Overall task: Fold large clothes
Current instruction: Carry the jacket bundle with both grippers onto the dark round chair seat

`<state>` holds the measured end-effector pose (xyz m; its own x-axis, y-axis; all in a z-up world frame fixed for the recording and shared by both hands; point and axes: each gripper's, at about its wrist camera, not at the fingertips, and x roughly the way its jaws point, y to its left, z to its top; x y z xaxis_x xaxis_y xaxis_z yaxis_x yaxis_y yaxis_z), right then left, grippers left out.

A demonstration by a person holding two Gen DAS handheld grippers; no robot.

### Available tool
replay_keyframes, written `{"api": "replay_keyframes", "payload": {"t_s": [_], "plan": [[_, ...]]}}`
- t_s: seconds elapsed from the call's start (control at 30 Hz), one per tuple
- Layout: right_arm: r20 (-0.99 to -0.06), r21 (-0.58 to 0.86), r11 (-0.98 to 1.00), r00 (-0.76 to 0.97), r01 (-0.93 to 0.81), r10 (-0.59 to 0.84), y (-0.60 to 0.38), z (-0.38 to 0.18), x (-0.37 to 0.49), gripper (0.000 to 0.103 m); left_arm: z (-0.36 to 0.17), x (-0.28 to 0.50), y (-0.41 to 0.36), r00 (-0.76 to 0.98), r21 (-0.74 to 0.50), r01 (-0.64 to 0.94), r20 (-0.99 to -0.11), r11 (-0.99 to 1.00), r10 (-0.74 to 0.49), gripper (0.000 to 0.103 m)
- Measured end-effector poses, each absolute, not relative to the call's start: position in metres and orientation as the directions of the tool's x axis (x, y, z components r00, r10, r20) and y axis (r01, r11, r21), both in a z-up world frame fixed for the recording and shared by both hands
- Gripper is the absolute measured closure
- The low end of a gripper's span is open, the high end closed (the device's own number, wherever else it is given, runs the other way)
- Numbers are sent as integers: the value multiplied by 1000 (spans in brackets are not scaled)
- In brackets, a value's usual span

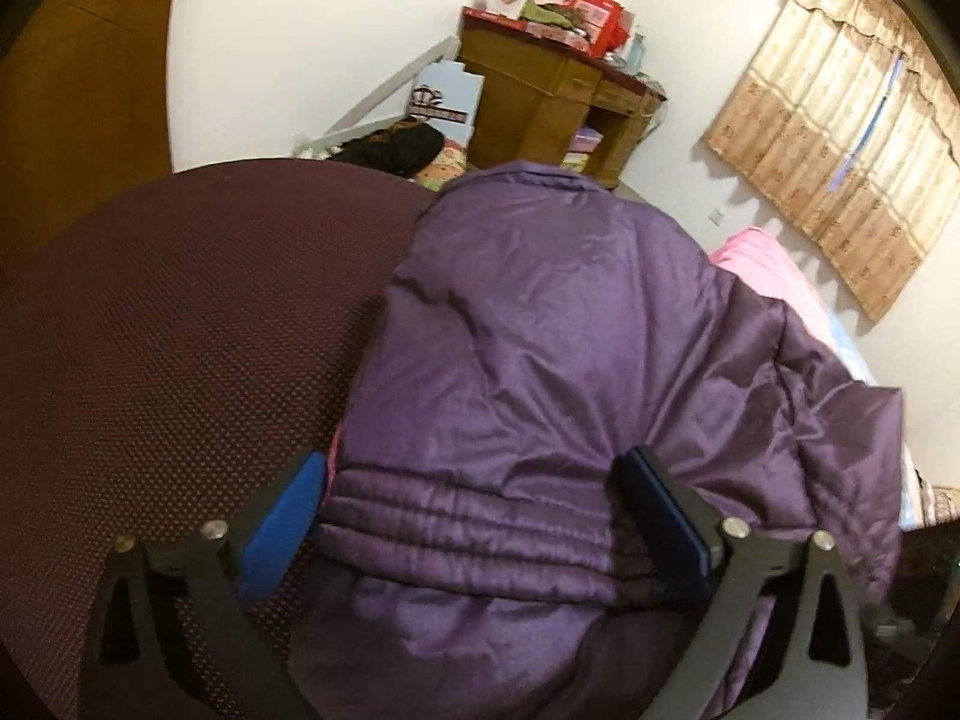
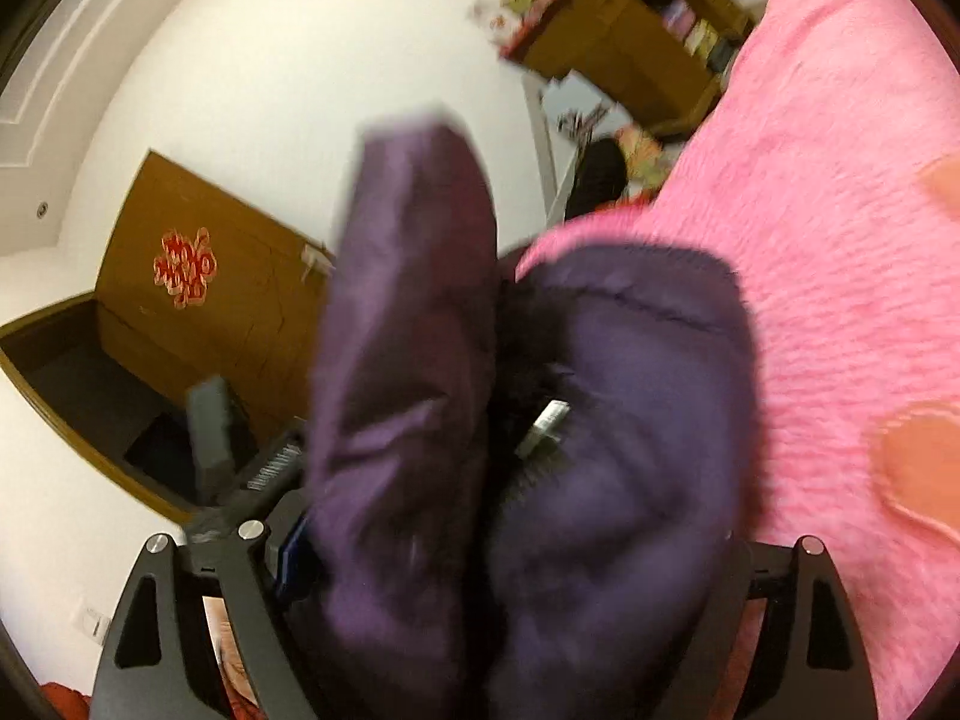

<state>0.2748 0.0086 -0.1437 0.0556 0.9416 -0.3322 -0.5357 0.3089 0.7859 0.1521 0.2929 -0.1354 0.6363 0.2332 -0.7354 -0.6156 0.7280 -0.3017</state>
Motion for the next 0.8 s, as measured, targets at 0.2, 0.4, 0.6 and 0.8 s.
{"api": "replay_keyframes", "payload": {"t_s": [0.2, 0.4, 0.6, 0.8], "plan": [[-385, 646, 437, 227, -626, 894, -24, -108, 246, 16, -134, 158, 289, 593, -235, -658, -748, 715, 300, 0], [-408, 534, 479, 284, -697, 868, -10, -81, 226, 16, -129, 162, 276, 538, -95, -689, -731, 719, 419, 0], [-469, 644, 490, 203, -588, 860, 25, -126, 268, 16, -131, 159, 278, 544, -108, -690, -730, 716, 414, 0], [-468, 649, 382, 52, -658, 882, 85, -146, 265, 56, -130, 150, 279, 552, -131, -706, -718, 696, 424, 0]]}}
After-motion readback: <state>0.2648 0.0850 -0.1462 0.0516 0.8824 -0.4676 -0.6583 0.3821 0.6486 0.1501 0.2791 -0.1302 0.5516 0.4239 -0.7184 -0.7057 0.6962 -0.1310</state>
